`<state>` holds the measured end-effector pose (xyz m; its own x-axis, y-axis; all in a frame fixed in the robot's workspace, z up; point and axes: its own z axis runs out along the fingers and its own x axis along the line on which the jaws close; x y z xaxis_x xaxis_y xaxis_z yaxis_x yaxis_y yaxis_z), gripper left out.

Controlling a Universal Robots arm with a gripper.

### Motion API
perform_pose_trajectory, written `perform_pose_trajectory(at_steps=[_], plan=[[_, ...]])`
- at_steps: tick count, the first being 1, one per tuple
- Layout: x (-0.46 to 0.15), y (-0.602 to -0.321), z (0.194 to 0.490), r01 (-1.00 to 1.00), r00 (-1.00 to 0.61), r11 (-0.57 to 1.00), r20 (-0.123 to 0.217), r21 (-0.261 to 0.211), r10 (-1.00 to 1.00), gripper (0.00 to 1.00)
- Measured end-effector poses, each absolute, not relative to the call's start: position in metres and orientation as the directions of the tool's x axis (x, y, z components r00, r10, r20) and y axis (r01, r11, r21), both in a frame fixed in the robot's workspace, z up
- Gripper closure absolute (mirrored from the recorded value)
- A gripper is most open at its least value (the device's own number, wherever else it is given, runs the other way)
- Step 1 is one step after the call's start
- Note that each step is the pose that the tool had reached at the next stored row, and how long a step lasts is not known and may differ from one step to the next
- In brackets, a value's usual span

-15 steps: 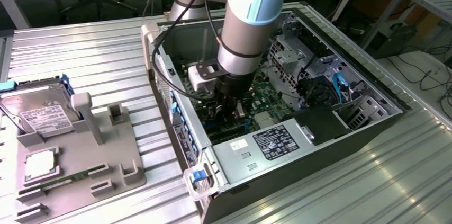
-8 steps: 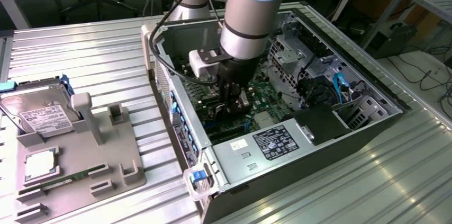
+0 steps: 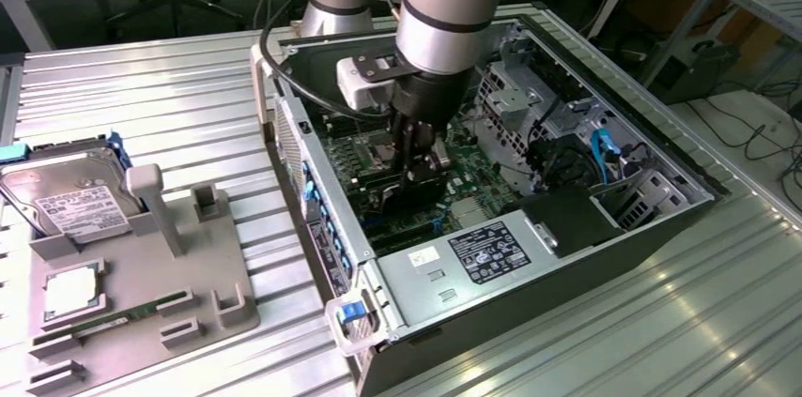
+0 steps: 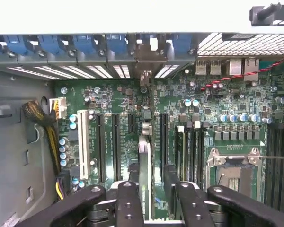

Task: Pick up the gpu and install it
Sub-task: 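Insert the gpu into the slot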

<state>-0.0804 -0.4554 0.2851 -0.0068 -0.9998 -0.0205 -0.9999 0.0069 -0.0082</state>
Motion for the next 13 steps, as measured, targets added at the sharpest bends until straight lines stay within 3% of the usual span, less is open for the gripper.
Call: perform_pose_trajectory(at_steps=[1, 5, 13], plan=[[-0.0804, -0.4554, 0.2851, -1.0, -0.007, 0.007, -0.021, -0.008, -1.0, 0.67], [-0.0804, -0.4554, 0.2852, -1.0, -0.007, 0.007, -0.02, -0.008, -1.0, 0.89], [-0.0804, -0.4554, 0.2852, -1.0, -0.007, 0.007, -0.02, -0.008, -1.0, 0.89]])
